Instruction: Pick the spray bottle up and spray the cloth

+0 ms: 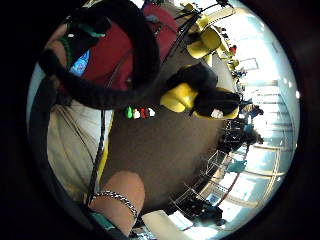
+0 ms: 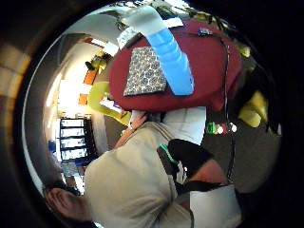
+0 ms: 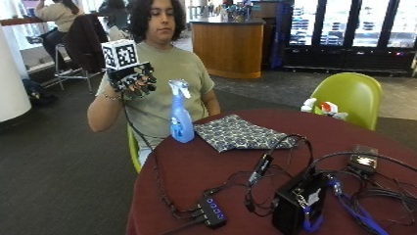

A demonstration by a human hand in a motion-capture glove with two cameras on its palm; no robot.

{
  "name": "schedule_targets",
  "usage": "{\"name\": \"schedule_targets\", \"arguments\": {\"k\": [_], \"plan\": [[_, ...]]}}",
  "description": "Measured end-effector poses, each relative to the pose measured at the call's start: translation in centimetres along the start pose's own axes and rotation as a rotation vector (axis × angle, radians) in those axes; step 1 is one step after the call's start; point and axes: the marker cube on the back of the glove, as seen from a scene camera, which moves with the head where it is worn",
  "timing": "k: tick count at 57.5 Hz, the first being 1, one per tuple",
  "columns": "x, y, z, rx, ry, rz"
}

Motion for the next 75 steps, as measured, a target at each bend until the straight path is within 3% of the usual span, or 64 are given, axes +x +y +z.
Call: {"name": "schedule_targets", "arguments": {"k": [3, 8, 22, 31, 37, 41, 46, 53, 58, 65, 69, 75], "plan": [[4.6, 9.1, 0.2, 0.012, 0.050, 0.115], [5.2, 10.6, 0.0, 0.018, 0.045, 0.129], [5.4, 9.3, 0.2, 0.097, -0.064, 0.110], [4.3, 7.7, 2.0, 0.213, -0.485, 0.095], [3.2, 4.0, 3.6, 0.468, -0.799, 0.299], [1.7, 4.1, 5.6, 0.450, -0.905, 0.218], [0.2, 3.1, 7.0, 0.432, -0.956, 0.210], [-0.5, 0.0, 7.8, 0.568, -1.000, 0.342], [-0.7, -0.9, 8.4, 0.604, -1.010, 0.333], [-0.3, -2.2, 8.5, 0.841, -0.938, 0.358], [-0.5, -1.6, 8.5, 0.772, -0.927, 0.353], [0.0, -3.4, 8.5, 0.886, -0.890, 0.394]]}}
